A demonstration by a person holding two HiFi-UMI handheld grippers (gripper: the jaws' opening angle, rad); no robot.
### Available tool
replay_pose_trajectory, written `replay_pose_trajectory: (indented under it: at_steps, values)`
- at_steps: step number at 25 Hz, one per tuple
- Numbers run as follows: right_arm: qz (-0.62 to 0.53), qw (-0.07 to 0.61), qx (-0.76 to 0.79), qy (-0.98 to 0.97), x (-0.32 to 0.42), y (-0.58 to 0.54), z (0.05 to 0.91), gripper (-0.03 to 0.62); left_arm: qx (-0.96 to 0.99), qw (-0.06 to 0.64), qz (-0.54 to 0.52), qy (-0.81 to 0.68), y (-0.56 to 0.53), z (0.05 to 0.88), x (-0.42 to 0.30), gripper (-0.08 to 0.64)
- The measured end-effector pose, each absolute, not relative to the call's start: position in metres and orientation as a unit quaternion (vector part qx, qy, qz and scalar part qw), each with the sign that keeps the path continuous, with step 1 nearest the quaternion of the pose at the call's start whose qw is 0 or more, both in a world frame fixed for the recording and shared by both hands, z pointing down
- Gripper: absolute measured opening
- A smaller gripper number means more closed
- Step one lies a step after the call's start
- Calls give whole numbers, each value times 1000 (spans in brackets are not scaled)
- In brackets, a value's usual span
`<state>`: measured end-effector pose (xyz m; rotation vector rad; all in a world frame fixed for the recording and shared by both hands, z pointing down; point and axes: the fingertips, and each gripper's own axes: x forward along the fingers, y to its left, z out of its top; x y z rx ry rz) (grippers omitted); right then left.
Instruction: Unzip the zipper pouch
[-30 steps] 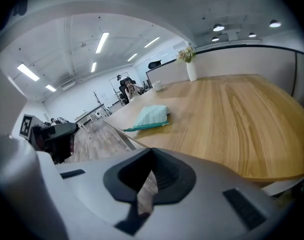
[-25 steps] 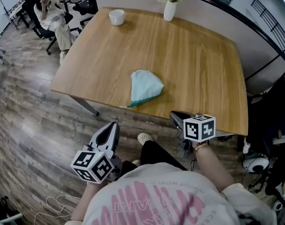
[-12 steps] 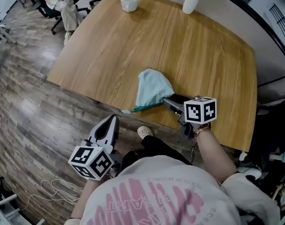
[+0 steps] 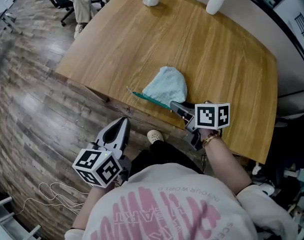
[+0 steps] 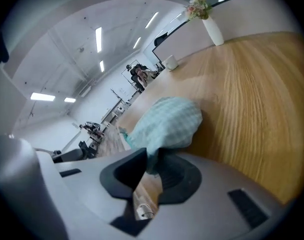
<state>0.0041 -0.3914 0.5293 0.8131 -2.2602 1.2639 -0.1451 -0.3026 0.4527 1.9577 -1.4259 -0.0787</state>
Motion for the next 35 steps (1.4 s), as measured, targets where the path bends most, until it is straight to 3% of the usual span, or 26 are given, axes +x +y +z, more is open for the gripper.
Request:
replay_pose_trajectory:
  at_steps: [6, 11, 17, 22, 27, 31, 35]
  values:
    - [553, 83, 272, -783, -35, -367, 488, 32, 798, 348, -31, -491, -289, 446, -130, 2]
    - [570, 25, 229, -789, -62, -349, 445, 26, 842, 293, -2, -452, -280, 424, -115, 7]
    - [557, 0, 205, -804, -92, -327, 406, 26, 861, 187, 87, -464, -267, 413, -123, 80]
    - [563, -10, 195, -803, -112, -312, 390, 25, 871, 147, 90, -459, -259, 395, -119, 121]
    - [576, -16, 201, -792, -128, -296, 388, 25, 843, 119, 137, -506, -257, 402, -135, 112]
    - [578, -20, 211, -788, -135, -292, 386, 25, 831, 114, 134, -528, -252, 399, -148, 28]
    - [589, -27, 218, -778, -137, -285, 389, 25, 834, 118, 128, -523, -242, 399, -148, 8]
